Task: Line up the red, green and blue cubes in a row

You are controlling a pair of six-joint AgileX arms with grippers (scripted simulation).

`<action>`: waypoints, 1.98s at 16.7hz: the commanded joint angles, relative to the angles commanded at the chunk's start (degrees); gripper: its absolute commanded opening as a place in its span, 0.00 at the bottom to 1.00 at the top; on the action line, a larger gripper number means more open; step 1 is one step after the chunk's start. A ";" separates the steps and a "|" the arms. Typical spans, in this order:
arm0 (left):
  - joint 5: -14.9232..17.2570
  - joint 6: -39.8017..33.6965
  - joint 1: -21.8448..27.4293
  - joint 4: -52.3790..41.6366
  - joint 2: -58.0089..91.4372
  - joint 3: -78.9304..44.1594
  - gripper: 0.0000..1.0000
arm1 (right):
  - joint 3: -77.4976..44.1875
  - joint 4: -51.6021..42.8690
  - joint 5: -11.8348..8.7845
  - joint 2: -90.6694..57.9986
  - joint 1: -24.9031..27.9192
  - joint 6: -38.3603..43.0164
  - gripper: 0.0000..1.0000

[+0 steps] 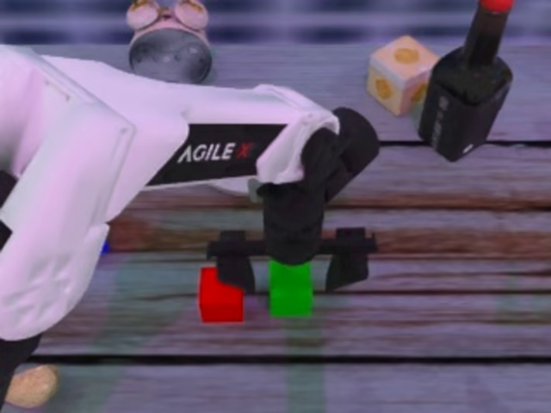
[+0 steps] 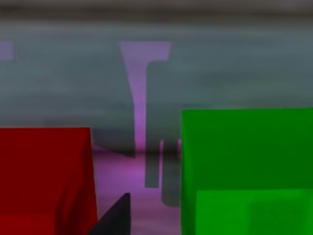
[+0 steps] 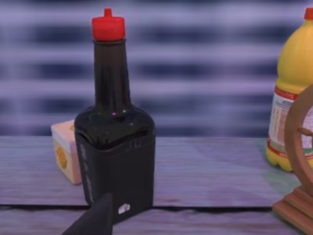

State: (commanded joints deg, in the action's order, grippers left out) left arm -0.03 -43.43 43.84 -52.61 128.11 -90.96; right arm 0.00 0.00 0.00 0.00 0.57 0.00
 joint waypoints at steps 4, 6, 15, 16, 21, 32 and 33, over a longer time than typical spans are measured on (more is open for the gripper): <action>0.00 0.00 0.00 0.00 0.00 0.00 1.00 | 0.00 0.00 0.00 0.00 0.00 0.00 1.00; 0.00 0.00 -0.05 -0.01 -0.04 -0.01 1.00 | 0.00 0.00 0.00 0.00 0.00 0.00 1.00; -0.04 -0.20 -1.05 -13.30 -4.51 -8.71 1.00 | 0.00 0.00 0.00 0.00 0.00 0.00 1.00; -0.04 -0.17 -1.08 -13.61 -4.71 -8.94 1.00 | 0.00 0.00 0.00 0.00 0.00 0.00 1.00; -0.05 0.45 -1.00 -13.37 -4.58 -8.79 1.00 | 0.00 0.00 0.00 0.00 0.00 0.00 1.00; 0.00 41.99 -16.81 -11.74 -5.81 -4.27 1.00 | 0.00 0.00 0.00 0.00 0.00 0.00 1.00; 0.02 47.79 -18.94 -11.53 -6.04 -3.45 1.00 | 0.00 0.00 0.00 0.00 0.00 0.00 1.00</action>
State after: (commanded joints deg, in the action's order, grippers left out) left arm -0.01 4.36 24.90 -64.14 122.08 -94.40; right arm 0.00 0.00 0.00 0.00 0.57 0.00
